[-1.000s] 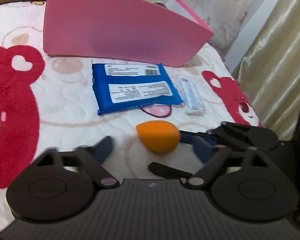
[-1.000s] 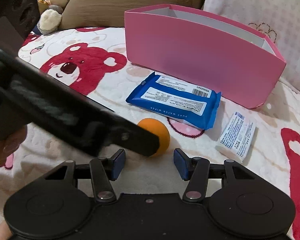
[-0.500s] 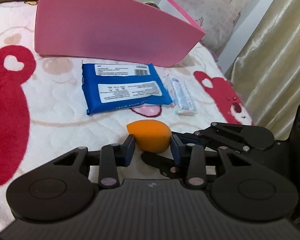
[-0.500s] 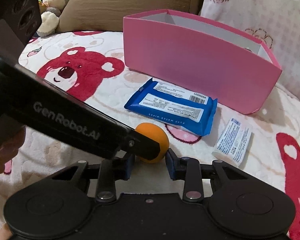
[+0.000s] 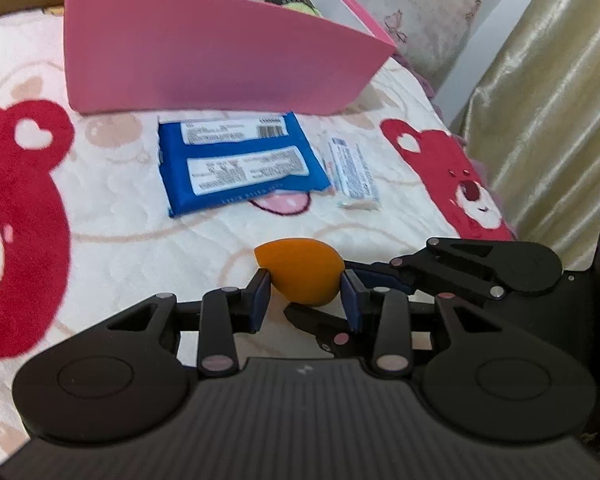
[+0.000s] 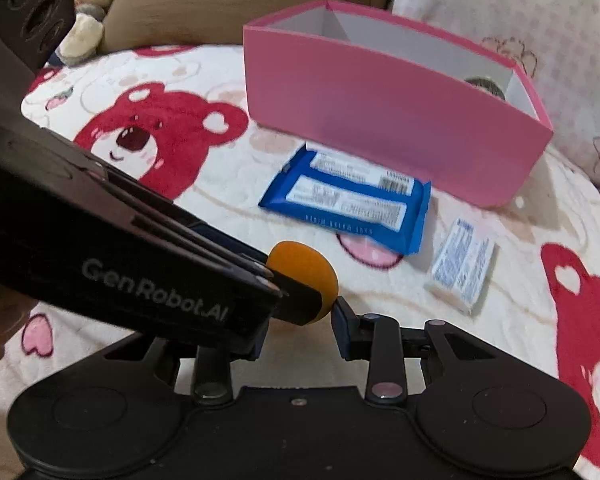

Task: Organize objects
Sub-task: 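Close the left gripper on the orange sponge and lift it, then carry the orange sponge with the left gripper into the pink box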

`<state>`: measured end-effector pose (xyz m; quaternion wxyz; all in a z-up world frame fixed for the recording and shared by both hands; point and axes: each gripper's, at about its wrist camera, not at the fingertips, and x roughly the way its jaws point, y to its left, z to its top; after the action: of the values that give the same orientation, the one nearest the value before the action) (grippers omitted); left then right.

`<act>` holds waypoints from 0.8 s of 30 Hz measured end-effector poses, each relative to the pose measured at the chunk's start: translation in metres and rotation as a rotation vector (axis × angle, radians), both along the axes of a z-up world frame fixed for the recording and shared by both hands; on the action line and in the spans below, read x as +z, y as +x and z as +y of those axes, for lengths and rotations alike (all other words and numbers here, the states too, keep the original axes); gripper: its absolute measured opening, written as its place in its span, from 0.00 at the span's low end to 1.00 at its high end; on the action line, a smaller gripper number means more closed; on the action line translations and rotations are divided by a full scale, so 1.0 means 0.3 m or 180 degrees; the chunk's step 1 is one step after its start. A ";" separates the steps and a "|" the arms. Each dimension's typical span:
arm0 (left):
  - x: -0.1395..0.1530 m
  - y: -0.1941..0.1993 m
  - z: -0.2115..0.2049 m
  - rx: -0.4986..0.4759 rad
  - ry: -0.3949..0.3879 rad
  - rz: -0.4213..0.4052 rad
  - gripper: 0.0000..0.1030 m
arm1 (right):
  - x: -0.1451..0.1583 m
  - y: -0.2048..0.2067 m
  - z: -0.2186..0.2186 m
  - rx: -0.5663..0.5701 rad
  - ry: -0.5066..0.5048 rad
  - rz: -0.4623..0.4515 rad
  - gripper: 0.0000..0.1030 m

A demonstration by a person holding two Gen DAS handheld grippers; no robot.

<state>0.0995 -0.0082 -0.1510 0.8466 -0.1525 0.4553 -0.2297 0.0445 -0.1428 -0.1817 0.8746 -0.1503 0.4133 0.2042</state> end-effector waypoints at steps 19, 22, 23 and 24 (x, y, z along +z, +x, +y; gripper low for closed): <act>0.262 -0.061 0.022 -0.0164 0.0038 0.0307 0.35 | 0.249 -0.066 0.001 0.0018 0.0205 0.0282 0.37; 0.298 -0.061 0.024 -0.0163 0.0121 0.0320 0.35 | 0.273 -0.062 0.006 0.0013 0.0275 0.0317 0.37; 0.311 -0.061 0.028 -0.0155 0.0137 0.0318 0.35 | 0.284 -0.061 0.009 0.0021 0.0288 0.0320 0.37; 0.325 -0.061 0.032 -0.0151 0.0149 0.0325 0.35 | 0.297 -0.057 0.012 0.0023 0.0306 0.0338 0.37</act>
<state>0.0813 0.0015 -0.0535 0.8199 -0.1334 0.5066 -0.2309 0.0273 -0.1392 -0.0926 0.8569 -0.0985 0.4483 0.2346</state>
